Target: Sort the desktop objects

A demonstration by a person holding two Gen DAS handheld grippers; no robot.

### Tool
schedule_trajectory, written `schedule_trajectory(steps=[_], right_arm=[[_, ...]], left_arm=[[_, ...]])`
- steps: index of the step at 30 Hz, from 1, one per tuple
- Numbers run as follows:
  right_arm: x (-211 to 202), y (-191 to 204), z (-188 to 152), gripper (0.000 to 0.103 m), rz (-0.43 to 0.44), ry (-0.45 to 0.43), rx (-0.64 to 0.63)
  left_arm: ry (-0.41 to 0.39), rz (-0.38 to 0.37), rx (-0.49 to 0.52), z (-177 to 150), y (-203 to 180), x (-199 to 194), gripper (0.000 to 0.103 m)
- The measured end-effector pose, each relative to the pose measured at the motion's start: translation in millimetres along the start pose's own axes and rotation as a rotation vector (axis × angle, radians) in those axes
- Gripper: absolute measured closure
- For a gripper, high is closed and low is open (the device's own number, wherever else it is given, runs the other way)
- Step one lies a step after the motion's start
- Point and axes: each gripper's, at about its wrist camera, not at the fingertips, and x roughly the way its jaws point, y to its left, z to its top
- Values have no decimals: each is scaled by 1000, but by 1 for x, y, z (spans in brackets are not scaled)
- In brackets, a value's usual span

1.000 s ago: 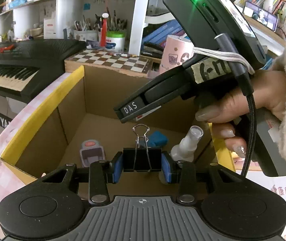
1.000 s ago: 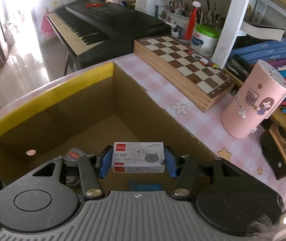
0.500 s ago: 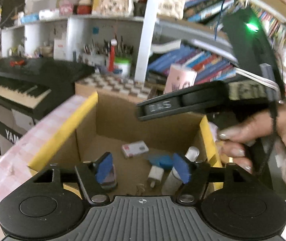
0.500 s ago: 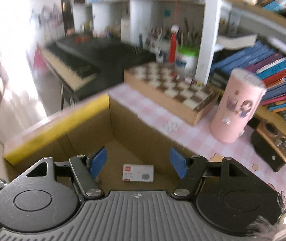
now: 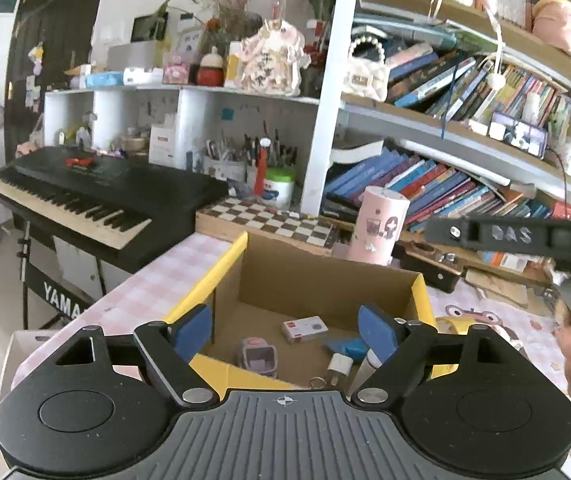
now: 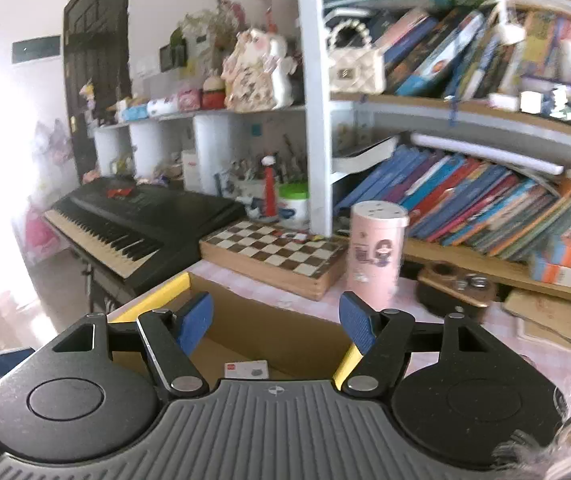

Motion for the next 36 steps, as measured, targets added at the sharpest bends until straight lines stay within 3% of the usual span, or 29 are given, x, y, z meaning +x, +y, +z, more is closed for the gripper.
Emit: schedule_trajectory(steps=[6, 19, 28, 36], right_arm=[[-44, 8, -28, 35, -61, -26, -6], [-122, 43, -92, 36, -139, 22, -15], [-154, 67, -141, 36, -197, 102, -17], [-175, 76, -157, 36, -219, 124, 9]], left_arm=[[-26, -31, 23, -11, 1, -27, 18], [-8, -69, 50, -50, 13, -87, 18], [4, -80, 79, -76, 11, -116, 18], [49, -133, 108, -92, 7, -130, 17]])
